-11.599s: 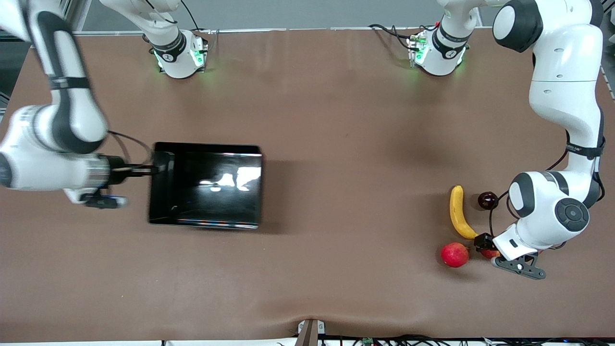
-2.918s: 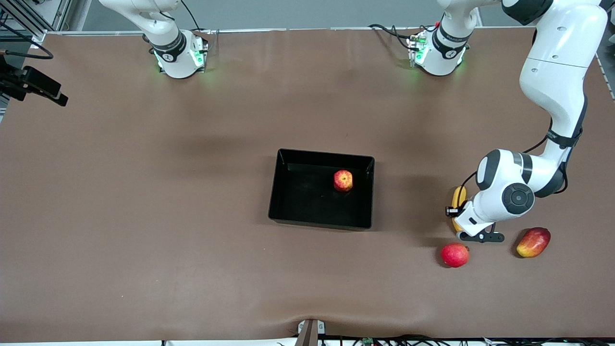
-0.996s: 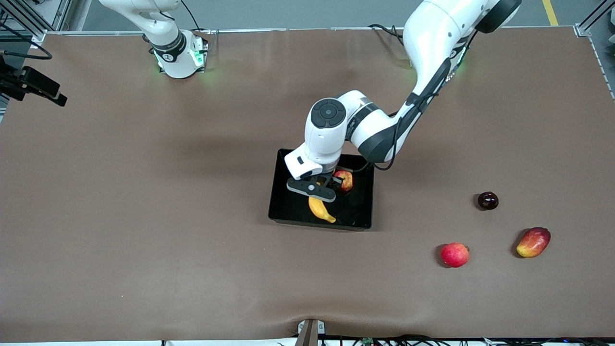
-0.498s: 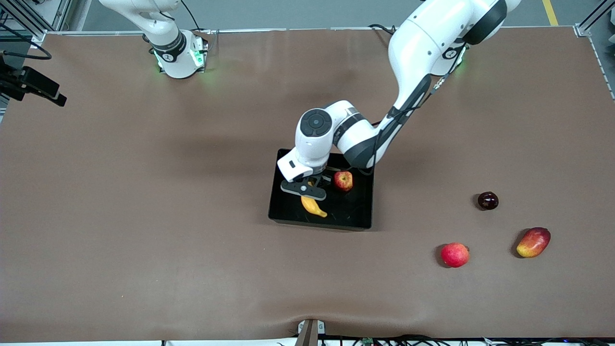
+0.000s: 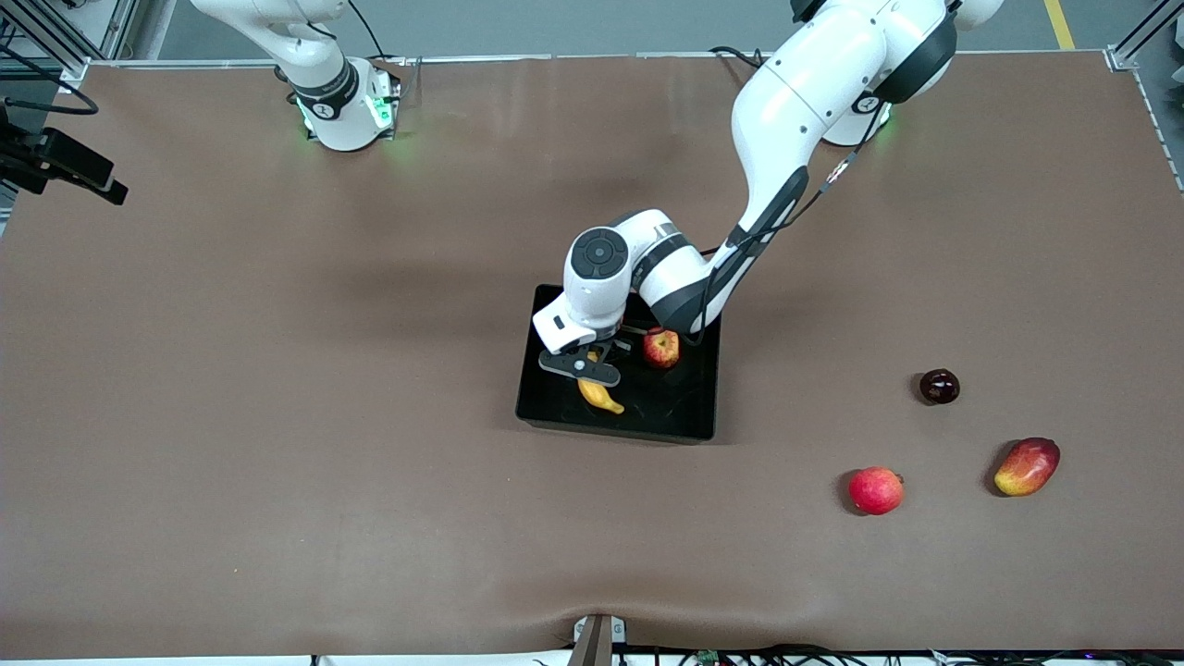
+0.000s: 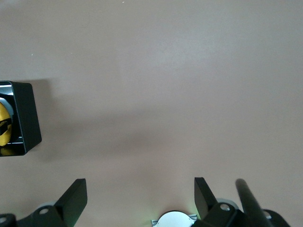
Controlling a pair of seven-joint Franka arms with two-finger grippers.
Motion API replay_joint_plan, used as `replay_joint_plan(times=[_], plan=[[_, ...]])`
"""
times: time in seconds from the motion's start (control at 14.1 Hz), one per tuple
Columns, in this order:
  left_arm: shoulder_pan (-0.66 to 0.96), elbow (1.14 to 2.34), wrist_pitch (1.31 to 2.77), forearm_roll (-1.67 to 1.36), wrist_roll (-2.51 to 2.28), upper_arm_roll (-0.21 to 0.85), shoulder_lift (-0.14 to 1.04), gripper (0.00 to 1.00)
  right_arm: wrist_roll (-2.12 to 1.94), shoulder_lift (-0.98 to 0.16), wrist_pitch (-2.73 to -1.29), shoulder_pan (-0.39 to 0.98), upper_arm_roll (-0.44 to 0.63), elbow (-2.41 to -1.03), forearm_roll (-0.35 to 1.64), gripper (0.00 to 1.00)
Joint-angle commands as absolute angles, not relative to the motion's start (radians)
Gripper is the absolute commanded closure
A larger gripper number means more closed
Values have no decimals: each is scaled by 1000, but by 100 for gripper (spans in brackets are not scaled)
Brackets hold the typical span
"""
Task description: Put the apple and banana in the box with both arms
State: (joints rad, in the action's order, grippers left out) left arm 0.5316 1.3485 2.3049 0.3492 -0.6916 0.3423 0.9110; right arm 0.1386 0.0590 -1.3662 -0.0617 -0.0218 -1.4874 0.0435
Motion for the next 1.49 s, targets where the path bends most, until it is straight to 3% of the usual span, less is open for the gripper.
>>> replay_joint_plan(times=[0.0, 0.07, 0.28, 0.43, 0.71, 1.42], plan=[[543, 1325, 2309, 382, -680, 312, 920, 45, 127, 72, -1367, -86, -31, -1500, 71, 0], [546, 1325, 2309, 382, -680, 311, 917, 0, 127, 72, -1367, -86, -31, -1500, 71, 0], [542, 1325, 2292, 388, -677, 308, 861, 0, 127, 71, -1367, -86, -31, -1500, 71, 0], [523, 1321, 2171, 379, -675, 313, 787, 0, 127, 71, -1367, -86, -31, -1500, 71, 0], [382, 1328, 2053, 327, -645, 321, 577, 0, 127, 71, -1367, -86, -31, -1500, 71, 0], [132, 1331, 1720, 316, -468, 318, 310, 0, 127, 71, -1367, -86, -31, -1500, 71, 0]])
